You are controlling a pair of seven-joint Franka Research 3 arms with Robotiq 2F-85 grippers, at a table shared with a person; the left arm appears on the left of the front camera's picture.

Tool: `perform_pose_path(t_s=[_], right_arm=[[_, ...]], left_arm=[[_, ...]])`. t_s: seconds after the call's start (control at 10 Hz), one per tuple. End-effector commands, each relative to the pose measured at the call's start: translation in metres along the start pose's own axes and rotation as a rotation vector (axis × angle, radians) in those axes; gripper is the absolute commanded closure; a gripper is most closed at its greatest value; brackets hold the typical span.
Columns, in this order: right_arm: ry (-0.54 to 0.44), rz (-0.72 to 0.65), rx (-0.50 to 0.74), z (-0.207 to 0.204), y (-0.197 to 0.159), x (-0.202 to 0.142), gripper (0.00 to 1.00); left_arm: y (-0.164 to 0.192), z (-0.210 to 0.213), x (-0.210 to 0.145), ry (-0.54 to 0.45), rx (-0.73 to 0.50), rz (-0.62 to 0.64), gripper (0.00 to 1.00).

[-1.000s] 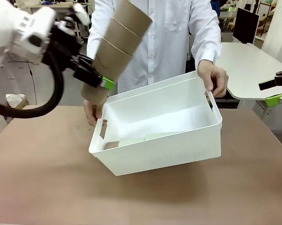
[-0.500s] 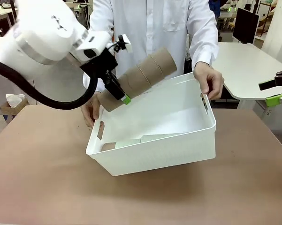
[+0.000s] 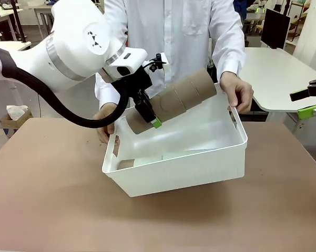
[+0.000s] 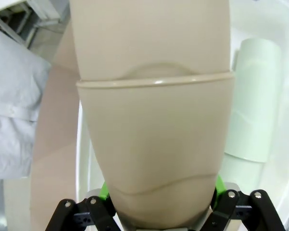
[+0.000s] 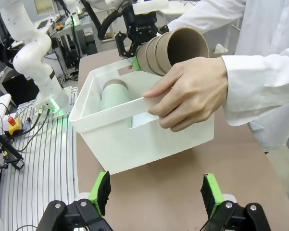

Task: Stack the cups and store them in the basket.
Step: Place the stack of Reusable plastic cups into the Pantry Basket.

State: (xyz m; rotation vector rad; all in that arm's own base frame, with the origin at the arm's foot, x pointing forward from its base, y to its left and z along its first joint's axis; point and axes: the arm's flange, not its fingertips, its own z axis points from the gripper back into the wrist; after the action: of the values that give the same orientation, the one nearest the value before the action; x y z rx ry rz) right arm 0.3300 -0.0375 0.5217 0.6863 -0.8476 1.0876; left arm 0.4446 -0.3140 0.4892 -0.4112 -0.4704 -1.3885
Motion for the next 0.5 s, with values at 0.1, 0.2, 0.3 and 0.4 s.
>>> perform_pose_path(t_s=[0.1, 0.2, 0.3, 0.4], right_arm=[[-0.022, 0.005, 0.002, 0.000, -0.001, 0.003, 0.00], [-0.022, 0.005, 0.002, 0.000, -0.001, 0.003, 0.00], [-0.022, 0.005, 0.002, 0.000, -0.001, 0.003, 0.00], [-0.022, 0.005, 0.002, 0.000, -0.001, 0.003, 0.00]], left_arm=[[-0.015, -0.003, -0.001, 0.032, 0.018, -0.040, 0.17], [-0.015, -0.010, -0.002, 0.045, 0.024, -0.040, 0.17], [-0.013, -0.016, -0.004, 0.058, 0.024, -0.036, 0.17], [-0.008, -0.022, -0.007, 0.075, 0.035, -0.030, 0.17]])
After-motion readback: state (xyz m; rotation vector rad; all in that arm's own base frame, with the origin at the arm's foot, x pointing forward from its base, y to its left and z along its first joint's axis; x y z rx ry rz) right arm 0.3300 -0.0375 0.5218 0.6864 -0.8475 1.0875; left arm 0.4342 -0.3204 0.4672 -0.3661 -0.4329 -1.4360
